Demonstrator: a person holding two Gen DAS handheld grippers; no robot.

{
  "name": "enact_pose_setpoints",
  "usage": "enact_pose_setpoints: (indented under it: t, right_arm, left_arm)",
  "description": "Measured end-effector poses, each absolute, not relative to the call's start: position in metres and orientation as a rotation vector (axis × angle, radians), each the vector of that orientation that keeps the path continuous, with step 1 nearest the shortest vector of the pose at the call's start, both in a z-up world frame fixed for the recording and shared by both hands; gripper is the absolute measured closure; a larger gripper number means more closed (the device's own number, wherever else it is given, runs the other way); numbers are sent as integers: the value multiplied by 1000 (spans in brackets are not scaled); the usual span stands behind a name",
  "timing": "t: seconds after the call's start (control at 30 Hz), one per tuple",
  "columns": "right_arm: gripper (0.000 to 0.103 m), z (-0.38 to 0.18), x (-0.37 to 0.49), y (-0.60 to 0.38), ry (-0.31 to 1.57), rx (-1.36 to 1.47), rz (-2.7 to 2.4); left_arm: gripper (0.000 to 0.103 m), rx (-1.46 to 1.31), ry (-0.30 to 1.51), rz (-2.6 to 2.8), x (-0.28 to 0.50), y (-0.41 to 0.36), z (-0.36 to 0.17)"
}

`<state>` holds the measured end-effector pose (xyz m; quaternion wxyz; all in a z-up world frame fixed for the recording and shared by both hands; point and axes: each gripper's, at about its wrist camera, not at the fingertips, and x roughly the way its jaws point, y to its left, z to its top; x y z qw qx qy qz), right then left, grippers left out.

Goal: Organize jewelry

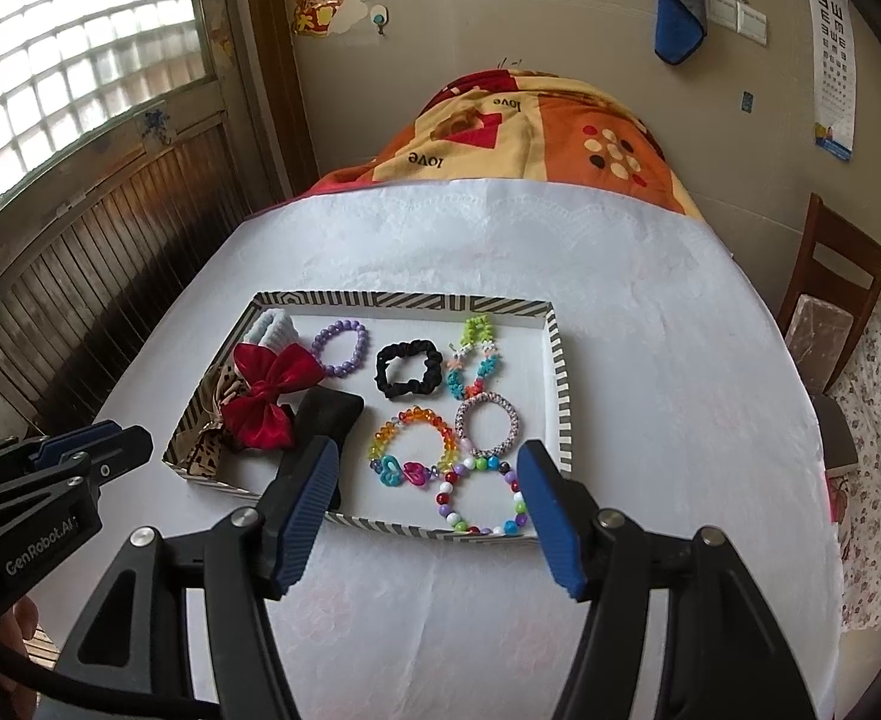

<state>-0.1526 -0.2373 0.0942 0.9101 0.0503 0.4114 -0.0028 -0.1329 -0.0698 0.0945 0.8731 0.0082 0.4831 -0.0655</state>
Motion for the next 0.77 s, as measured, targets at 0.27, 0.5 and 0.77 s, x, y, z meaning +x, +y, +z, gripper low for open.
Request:
enact_pose_setpoints:
  t: [0.27, 0.5, 0.77]
  right_arm:
    - [37, 94, -152, -237, 850, 105, -6]
    - [37, 89, -149, -239, 858, 107, -3]
    - [37, 85, -149, -242, 865, 115, 1]
  left_arm:
    - [90, 16, 1013, -138, -131, -71, 94]
    - [90, 22, 1010, -137, -129, -73, 93]
    - [90, 4, 1011, -145, -129, -73, 91]
